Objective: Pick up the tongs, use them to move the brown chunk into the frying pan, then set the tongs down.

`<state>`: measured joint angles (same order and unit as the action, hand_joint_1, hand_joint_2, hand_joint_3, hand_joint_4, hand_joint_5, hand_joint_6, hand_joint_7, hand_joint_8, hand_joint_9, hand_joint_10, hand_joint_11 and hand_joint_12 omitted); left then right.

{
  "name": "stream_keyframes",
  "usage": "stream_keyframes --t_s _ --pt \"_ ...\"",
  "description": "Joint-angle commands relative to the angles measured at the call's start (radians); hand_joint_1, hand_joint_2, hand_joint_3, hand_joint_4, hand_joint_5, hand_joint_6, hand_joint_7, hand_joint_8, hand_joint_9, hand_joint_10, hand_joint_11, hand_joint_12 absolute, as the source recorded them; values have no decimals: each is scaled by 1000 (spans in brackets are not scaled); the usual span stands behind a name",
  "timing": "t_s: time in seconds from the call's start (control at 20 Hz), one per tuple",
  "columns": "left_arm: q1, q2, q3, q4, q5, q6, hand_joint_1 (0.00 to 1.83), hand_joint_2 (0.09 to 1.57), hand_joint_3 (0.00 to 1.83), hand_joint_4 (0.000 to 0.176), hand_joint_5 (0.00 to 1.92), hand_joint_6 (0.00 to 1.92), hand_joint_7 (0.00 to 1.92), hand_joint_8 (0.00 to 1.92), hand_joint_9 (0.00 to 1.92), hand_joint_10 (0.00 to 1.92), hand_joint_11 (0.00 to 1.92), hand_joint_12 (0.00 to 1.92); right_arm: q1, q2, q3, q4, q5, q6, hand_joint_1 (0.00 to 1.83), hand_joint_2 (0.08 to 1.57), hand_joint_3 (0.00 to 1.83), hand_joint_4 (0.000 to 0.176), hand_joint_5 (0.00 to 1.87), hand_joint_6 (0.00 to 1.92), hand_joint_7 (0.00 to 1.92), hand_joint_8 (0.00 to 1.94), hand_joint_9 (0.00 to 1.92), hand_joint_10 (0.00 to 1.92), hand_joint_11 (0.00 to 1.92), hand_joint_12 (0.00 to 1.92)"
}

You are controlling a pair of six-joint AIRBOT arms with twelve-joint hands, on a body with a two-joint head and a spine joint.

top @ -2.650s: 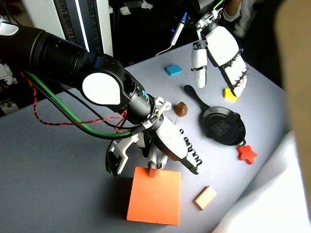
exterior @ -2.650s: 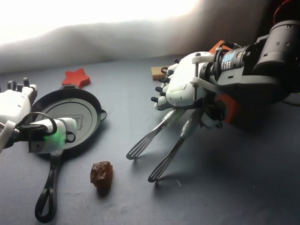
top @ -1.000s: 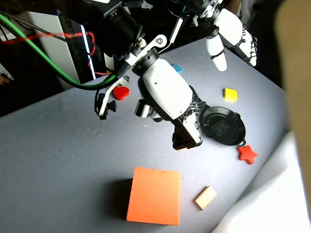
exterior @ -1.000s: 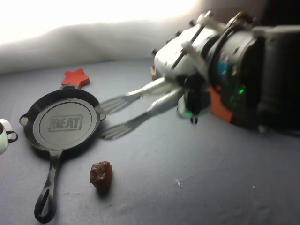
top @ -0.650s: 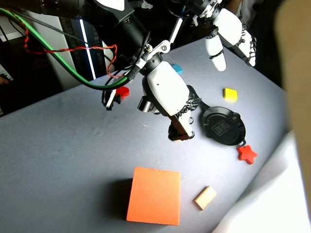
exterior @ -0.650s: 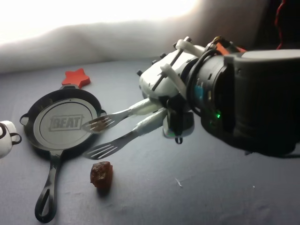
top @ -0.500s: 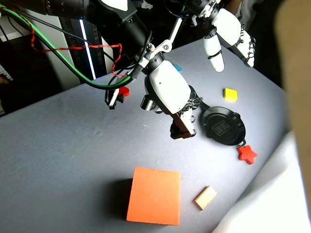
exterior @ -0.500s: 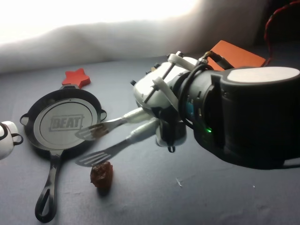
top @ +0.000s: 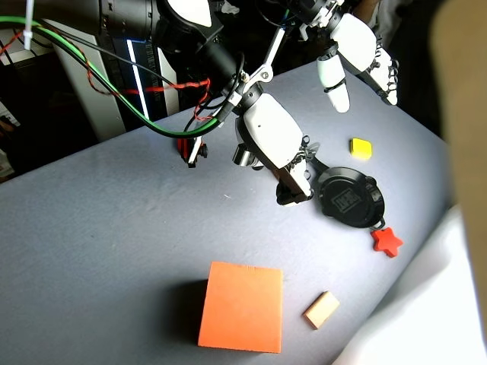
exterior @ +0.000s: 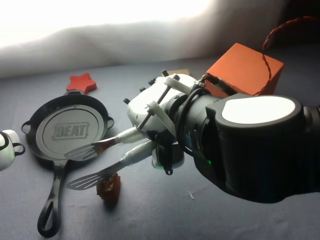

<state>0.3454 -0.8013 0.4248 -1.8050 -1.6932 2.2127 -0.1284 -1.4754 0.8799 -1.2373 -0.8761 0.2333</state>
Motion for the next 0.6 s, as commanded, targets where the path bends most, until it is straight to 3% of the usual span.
stream_keyframes --t_s 0.0,0.05,0.25,0.55 --pt "-7 4 -1 83 -70 6 25 1289 2 0 32 0 64 1 68 2 0 325 0 0 0 -84 4 5 1065 1204 0 0 553 525 835 6 504 685 71 1577" --pt "-7 4 -1 83 -70 7 25 1299 3 0 15 2 54 1 55 1 0 251 -6 0 2 -86 0 11 1053 1208 0 0 555 524 837 7 505 686 64 1582" --pt "-7 3 1 83 -69 12 70 1281 0 0 57 9 83 4 77 5 0 330 -29 1 11 -86 0 11 1061 1204 0 0 556 523 838 7 505 691 66 1595" --pt "-7 3 -1 90 -64 16 38 1291 1 0 21 5 64 3 57 2 0 259 -52 0 31 -87 5 12 1044 1205 0 0 557 522 834 5 494 701 57 1596"
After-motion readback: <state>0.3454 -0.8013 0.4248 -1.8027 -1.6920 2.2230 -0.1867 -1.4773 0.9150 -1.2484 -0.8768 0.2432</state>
